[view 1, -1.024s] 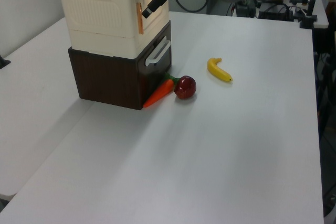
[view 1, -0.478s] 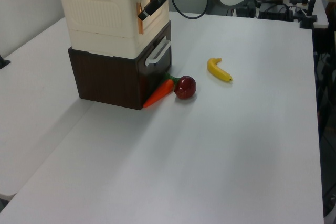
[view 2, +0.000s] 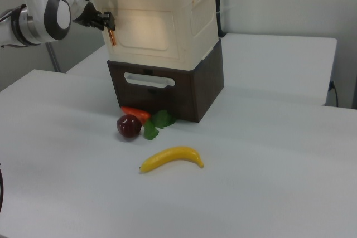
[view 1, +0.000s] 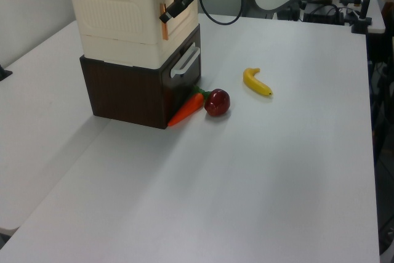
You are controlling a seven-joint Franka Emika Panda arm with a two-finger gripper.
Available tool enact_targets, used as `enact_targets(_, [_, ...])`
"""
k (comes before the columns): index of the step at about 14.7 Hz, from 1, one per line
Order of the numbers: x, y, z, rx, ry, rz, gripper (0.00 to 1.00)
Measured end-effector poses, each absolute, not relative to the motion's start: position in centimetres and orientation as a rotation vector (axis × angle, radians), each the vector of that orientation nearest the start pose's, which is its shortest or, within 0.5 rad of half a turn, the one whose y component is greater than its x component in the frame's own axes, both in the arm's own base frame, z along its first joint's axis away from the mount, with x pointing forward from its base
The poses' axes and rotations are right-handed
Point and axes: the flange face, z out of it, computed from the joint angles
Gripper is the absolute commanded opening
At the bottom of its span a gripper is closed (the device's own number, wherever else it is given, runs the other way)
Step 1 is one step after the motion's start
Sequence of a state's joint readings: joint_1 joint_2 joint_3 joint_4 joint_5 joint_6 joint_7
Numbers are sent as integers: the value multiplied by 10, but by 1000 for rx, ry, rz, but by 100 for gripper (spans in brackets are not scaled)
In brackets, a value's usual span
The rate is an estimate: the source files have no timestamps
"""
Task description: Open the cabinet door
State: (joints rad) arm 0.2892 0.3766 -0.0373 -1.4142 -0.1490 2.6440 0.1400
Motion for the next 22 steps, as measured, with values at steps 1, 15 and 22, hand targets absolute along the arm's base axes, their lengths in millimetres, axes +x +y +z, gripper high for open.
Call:
enact_targets(1, [699,190,588,-2809,-310,-1296,31])
enact_targets(15, [699,188,588,-2808,-291,-1295,0])
enact_targets(22, [691,188,596,-2854,-277,-1215,0])
